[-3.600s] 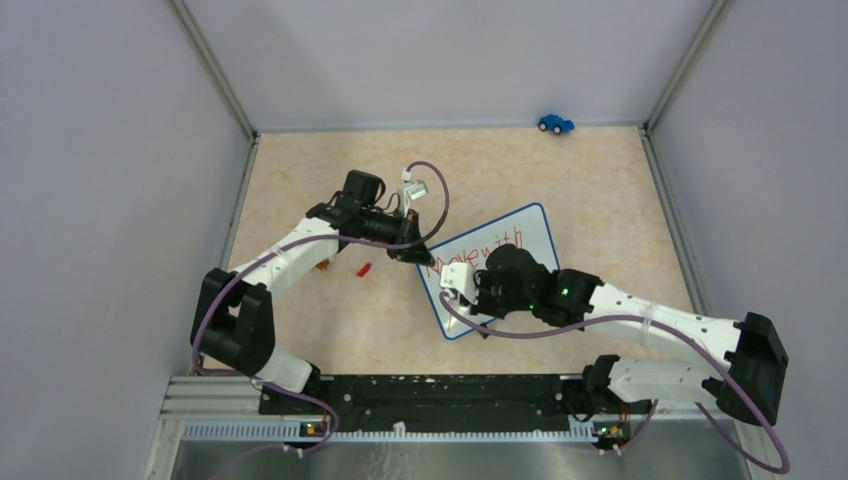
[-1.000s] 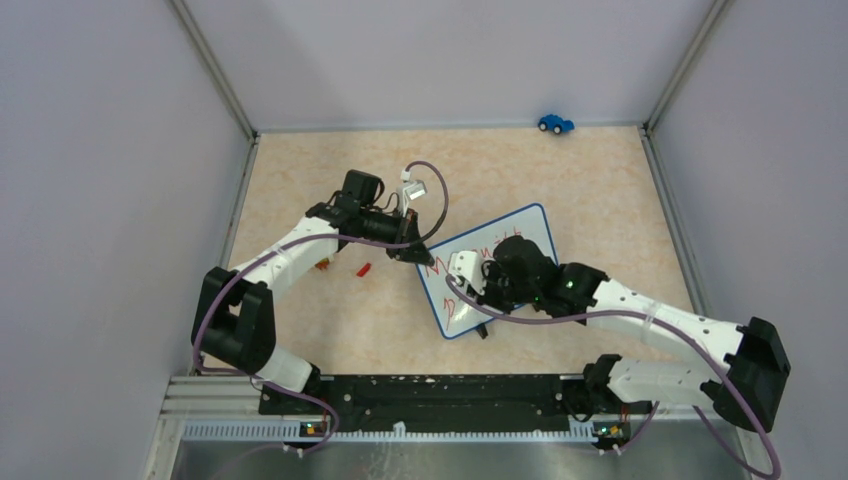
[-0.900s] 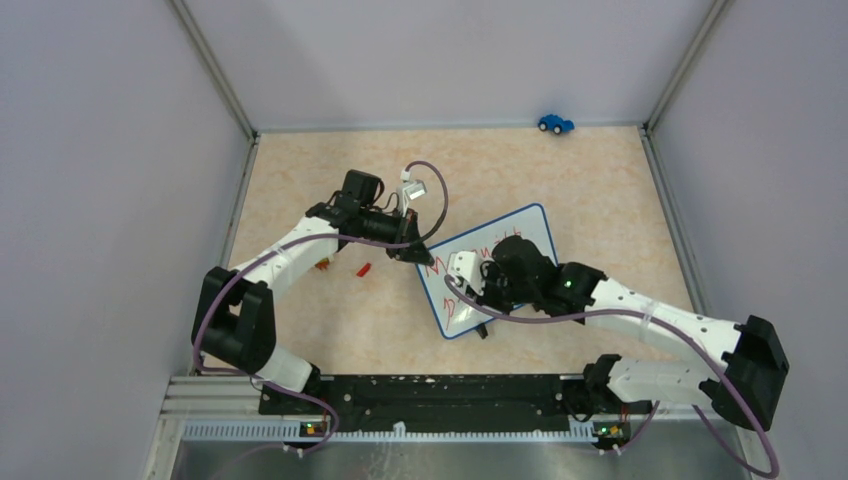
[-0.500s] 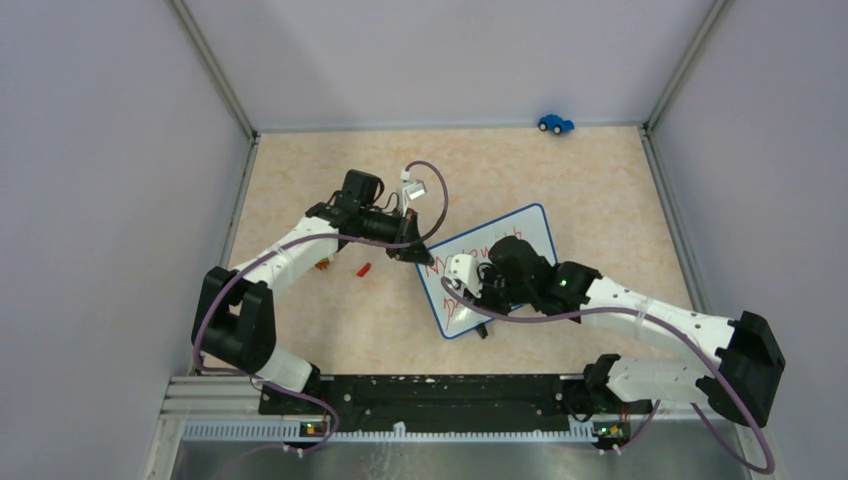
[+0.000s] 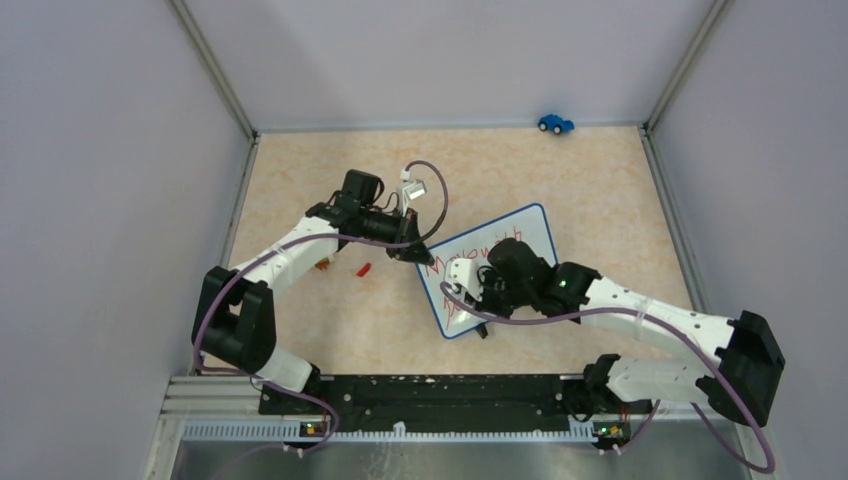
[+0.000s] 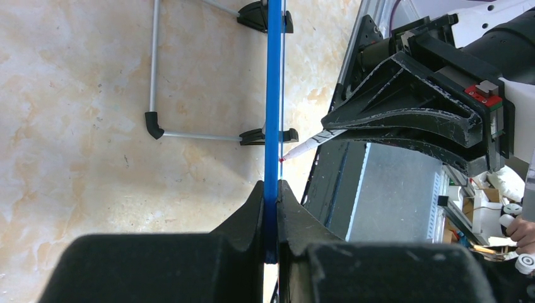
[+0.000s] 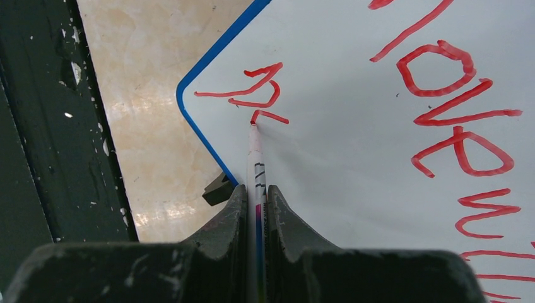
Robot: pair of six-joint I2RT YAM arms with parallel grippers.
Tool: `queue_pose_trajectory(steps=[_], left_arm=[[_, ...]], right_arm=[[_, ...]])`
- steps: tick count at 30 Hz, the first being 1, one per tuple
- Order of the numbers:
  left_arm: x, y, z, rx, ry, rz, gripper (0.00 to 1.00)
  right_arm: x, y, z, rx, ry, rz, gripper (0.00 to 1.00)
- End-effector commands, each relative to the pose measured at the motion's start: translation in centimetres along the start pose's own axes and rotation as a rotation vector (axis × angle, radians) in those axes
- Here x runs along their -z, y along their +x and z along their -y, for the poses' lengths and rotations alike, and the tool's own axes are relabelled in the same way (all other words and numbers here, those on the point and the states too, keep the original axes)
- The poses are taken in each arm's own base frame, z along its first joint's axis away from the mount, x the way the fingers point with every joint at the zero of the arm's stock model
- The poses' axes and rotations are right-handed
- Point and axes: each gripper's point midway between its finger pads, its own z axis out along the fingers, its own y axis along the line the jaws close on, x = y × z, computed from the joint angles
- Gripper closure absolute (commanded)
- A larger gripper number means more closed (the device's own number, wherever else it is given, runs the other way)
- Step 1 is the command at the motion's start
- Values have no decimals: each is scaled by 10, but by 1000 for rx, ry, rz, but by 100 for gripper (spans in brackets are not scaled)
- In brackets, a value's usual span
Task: Write a sentence on the whiteboard
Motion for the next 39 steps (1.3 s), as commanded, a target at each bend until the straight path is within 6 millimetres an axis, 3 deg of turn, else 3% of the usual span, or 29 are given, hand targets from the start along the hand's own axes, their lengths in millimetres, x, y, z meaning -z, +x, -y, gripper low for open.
queue_pose_trajectory(steps=[1, 12, 20, 39], left_arm=[[0, -5, -18, -8, -62, 16, 100], [0, -7, -17, -7, -59, 19, 100], [0, -7, -16, -10, -59, 19, 100], [0, -8, -17, -8, -59, 19, 100]], right_arm=[[7, -1, 11, 21, 64, -3, 100], [26, -31, 36, -27, 178, 98, 100], [17, -23, 30, -27, 145, 69, 100], [19, -33, 37, -51, 181, 106, 100]])
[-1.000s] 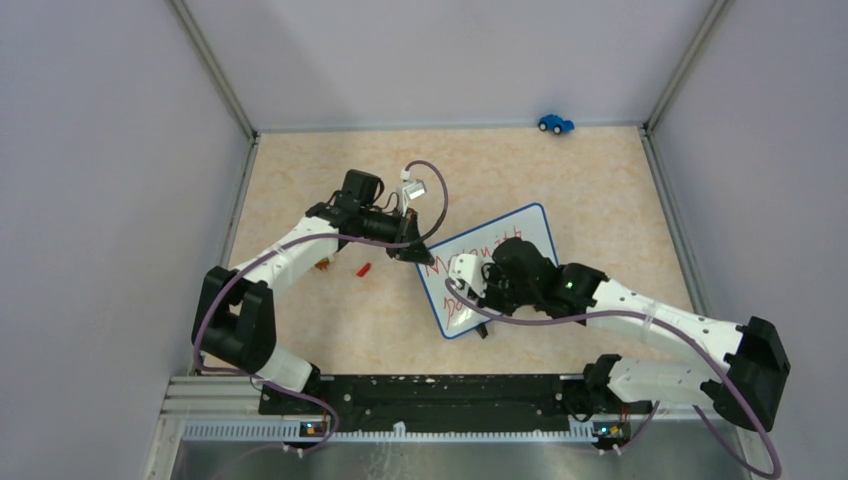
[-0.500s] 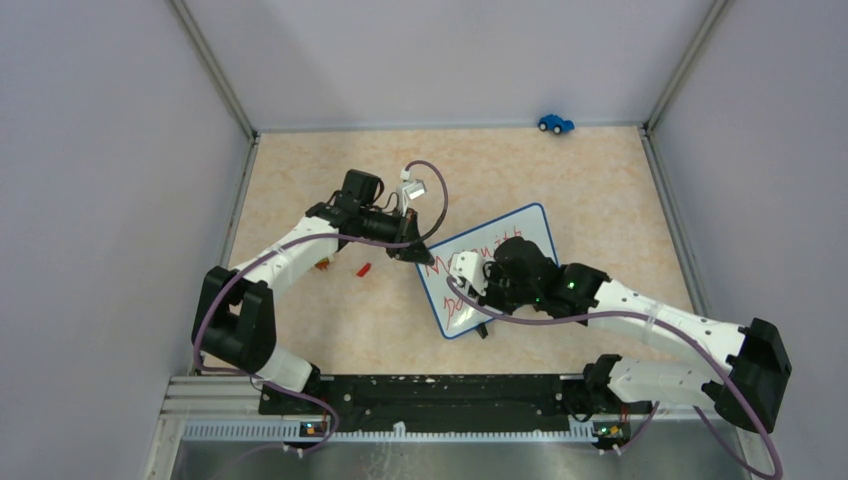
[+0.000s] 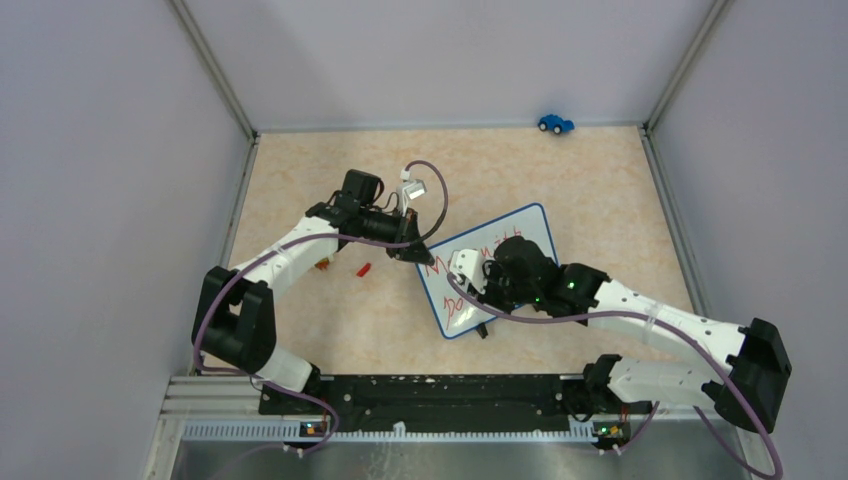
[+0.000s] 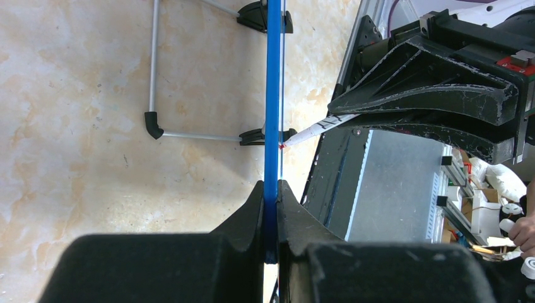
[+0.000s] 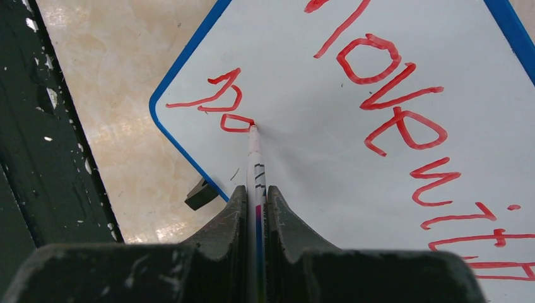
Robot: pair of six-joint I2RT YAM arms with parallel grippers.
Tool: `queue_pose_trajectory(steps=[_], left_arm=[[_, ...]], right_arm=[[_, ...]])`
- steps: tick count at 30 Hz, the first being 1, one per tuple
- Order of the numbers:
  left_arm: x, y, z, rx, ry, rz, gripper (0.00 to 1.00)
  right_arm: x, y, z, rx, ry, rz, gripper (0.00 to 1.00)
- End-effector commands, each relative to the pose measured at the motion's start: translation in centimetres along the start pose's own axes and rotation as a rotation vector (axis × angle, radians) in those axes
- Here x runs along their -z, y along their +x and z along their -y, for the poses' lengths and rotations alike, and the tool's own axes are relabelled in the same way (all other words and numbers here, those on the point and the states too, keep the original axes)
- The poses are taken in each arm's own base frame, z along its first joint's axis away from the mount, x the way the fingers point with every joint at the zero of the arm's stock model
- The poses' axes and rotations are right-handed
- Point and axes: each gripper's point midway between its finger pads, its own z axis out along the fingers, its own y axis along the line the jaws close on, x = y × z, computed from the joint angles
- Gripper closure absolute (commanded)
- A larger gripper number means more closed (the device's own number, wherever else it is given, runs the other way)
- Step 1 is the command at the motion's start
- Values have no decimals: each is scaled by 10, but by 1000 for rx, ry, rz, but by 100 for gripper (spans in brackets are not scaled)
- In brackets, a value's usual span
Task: Write a sentence on the whiteboard
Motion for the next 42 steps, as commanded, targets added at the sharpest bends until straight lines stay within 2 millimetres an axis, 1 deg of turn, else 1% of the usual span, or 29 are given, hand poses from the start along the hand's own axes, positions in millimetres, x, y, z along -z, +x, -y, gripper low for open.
queue_pose_trajectory(steps=[1, 4, 7, 12, 17, 22, 27, 30, 33, 36, 42], left_arm=[[0, -7, -17, -11, -61, 19, 100], [1, -7, -17, -13, -64, 19, 100], [0, -7, -17, -12, -63, 18, 100], [-1, -5, -18, -8, -61, 14, 100], [-1, -6, -18, -9, -60, 15, 100], [-1, -5, -19, -7, -60, 14, 100], [-1, -5, -19, -7, -59, 13, 100], [-1, -5, -18, -6, -57, 12, 100], [-1, -5, -18, -5, -54, 13, 100], [-1, -6, -17, -8, -52, 15, 100], [0, -6, -15, -9, -53, 16, 100]], right_arm=[[4, -25, 21, -8, 75, 73, 100], [2, -19, 18, 1, 66, 54, 100], [0, -10, 14, 14, 50, 26, 100], [-1, 3, 4, 27, 1, -12, 100], [-3, 14, -2, 42, -28, -44, 100], [-2, 19, -3, 48, -30, -60, 100], [4, 15, 3, 51, 1, -55, 100], [15, 1, 8, 47, 28, -3, 100], [26, -14, 7, 42, 27, 64, 100], [28, -15, 9, 38, 38, 66, 100], [22, -11, 17, 20, 80, 40, 100]])
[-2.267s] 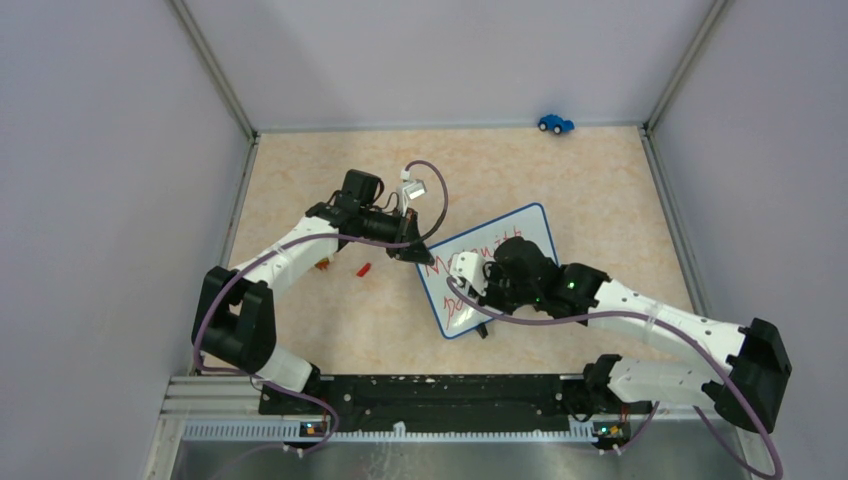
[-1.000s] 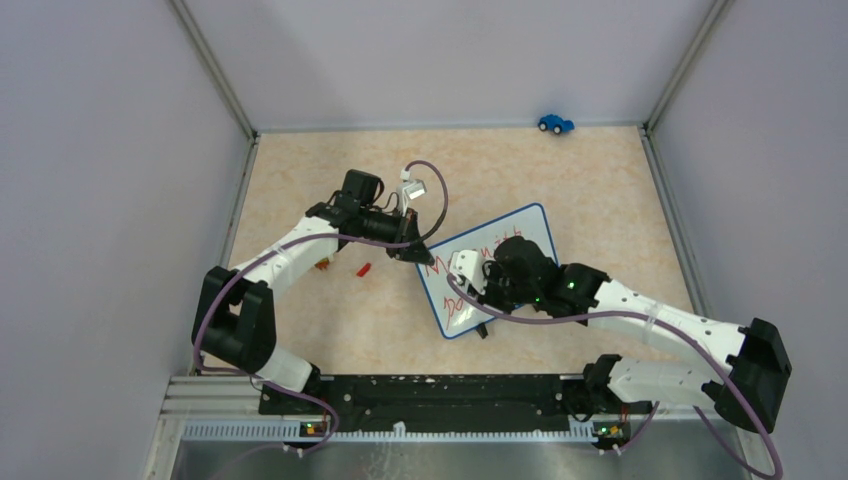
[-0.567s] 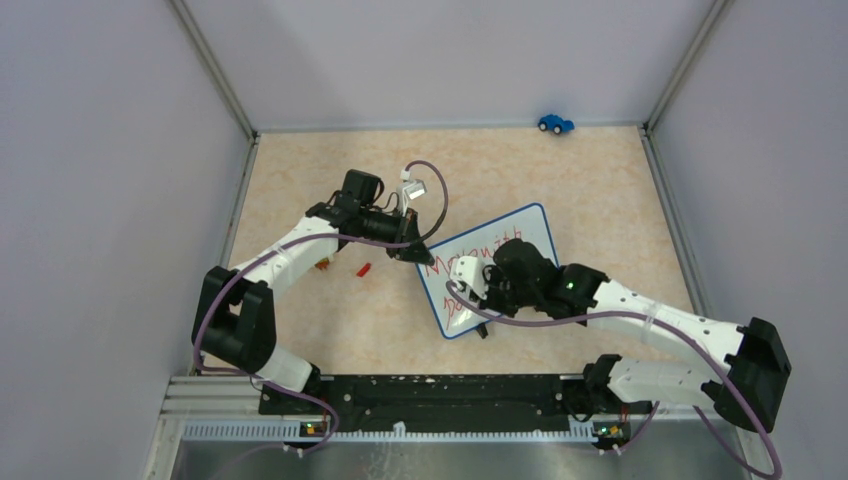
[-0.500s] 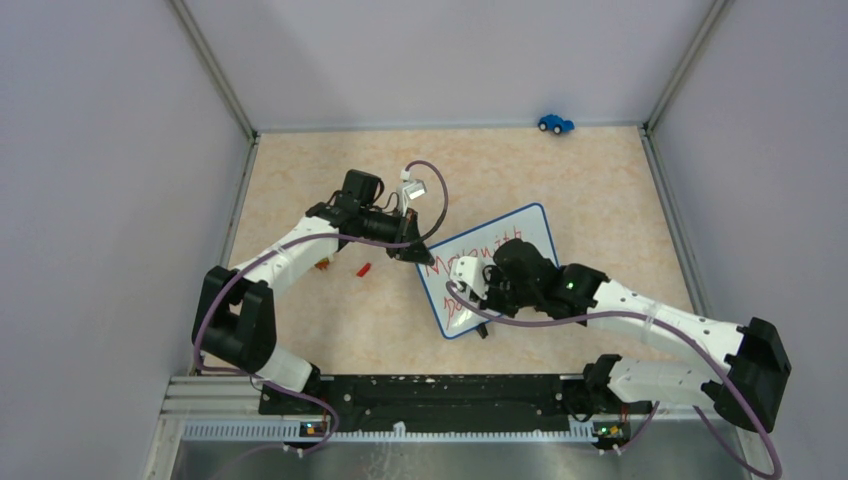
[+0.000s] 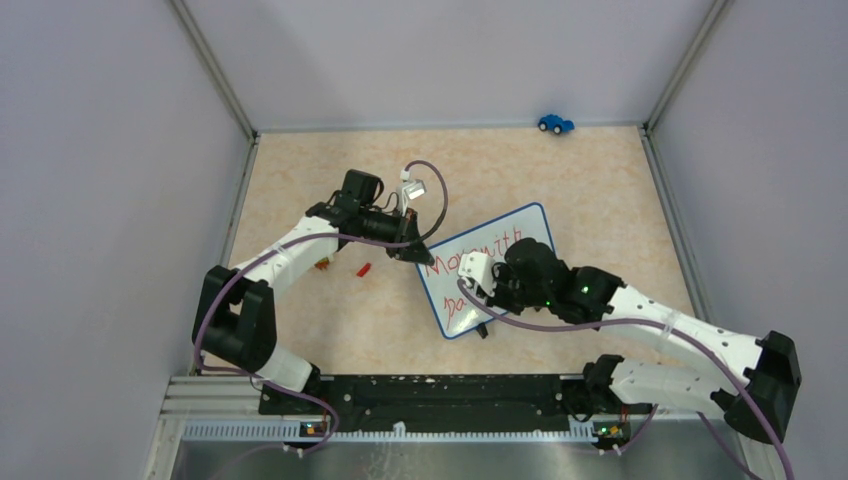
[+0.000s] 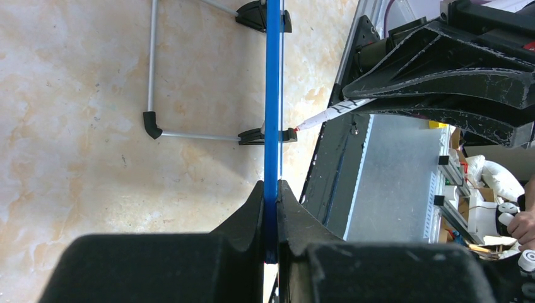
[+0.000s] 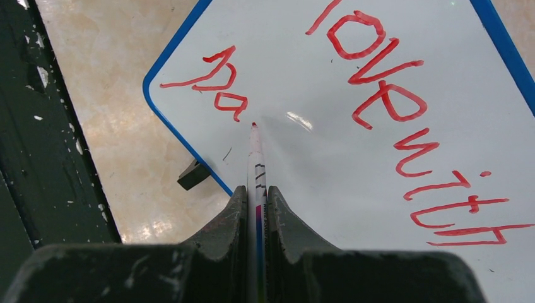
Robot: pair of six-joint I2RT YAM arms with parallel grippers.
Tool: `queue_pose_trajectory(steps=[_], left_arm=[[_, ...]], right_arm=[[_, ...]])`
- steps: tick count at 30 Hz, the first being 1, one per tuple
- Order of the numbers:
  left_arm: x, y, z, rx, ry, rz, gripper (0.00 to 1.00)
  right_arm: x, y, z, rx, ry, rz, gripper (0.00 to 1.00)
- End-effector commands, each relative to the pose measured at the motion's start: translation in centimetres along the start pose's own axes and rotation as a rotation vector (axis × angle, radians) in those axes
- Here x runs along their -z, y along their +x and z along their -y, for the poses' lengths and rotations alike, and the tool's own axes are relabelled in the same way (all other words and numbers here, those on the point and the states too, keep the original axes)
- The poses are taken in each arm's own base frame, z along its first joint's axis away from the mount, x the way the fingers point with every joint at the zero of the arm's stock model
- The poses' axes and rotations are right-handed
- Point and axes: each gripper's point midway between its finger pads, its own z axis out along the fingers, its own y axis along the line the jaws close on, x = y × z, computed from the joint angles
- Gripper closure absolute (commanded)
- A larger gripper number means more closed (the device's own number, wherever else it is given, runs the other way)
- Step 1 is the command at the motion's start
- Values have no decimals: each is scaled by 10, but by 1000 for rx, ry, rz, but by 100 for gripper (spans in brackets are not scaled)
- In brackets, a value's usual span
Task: Write a sentence on the whiteboard
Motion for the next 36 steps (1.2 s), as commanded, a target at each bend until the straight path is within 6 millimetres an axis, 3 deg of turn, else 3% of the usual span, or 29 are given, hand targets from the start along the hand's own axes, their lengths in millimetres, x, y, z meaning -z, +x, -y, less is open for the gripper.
queue_pose_trajectory(steps=[1, 11, 18, 29, 36], left_arm=[[0, -7, -15, -15, -60, 18, 100], [1, -7, -14, -18, -58, 19, 100], [1, -6, -14, -18, -58, 19, 100], [1, -6, -13, -19, -54, 21, 100], [2, -6, -14, -17, -55, 24, 100]], right_arm=[[2, -14, 15, -22, 60, 30, 100], [-4, -7, 20, -27, 81, -8, 100], [-4, -15, 32, -44, 141, 2, 100], [-11, -25, 20, -35, 60, 28, 100], [-18, -18, 9, -11, 18, -6, 100]])
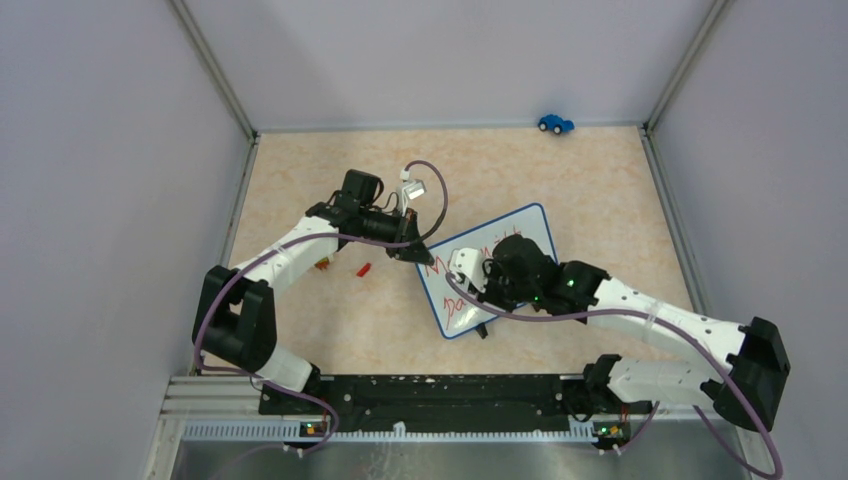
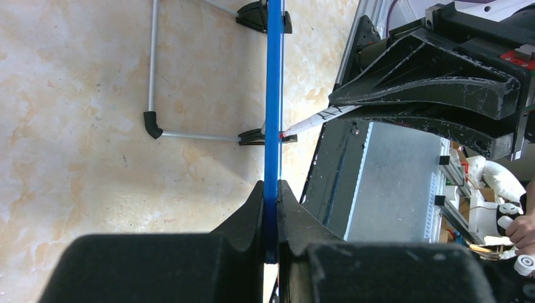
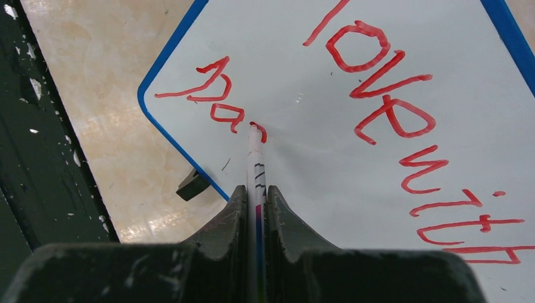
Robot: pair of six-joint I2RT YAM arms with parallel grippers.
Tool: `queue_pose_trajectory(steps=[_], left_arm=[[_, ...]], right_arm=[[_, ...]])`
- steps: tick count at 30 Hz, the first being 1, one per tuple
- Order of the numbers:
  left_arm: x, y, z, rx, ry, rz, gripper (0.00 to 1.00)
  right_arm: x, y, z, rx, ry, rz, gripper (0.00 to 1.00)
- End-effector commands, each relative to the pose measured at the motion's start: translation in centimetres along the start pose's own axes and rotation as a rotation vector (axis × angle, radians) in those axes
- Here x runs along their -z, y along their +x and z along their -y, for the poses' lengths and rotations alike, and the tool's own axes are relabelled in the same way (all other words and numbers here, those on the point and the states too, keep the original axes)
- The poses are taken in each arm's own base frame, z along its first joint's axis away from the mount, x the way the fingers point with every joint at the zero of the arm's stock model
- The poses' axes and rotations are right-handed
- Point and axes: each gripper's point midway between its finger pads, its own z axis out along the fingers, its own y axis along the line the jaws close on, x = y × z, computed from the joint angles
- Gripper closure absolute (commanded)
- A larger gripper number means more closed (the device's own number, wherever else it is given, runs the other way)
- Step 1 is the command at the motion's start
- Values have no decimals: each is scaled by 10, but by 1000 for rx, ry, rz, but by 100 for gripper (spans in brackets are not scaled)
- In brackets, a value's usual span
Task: Write a sentence on the whiteboard
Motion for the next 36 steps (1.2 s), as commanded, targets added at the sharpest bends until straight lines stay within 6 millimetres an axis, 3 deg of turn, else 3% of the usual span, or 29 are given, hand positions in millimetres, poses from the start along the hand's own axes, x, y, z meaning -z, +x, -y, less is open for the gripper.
queue_pose_trajectory(steps=[1, 6, 20, 27, 36], left_arm=[[2, -6, -14, -16, -54, 23, 100], [2, -5, -16, -16, -55, 23, 100], [3, -5, -15, -12, -54, 24, 100], [2, -7, -16, -7, -53, 23, 100], [2, -7, -16, -9, -55, 24, 100]], right_arm=[[-4, -16, 3, 23, 2, 28, 100], [-7, -2, -2, 38, -14, -20, 100], [3, 23, 10, 13, 75, -85, 100], [3, 32, 2, 25, 36, -117, 100], [-8, 8, -11, 62, -40, -72, 100]])
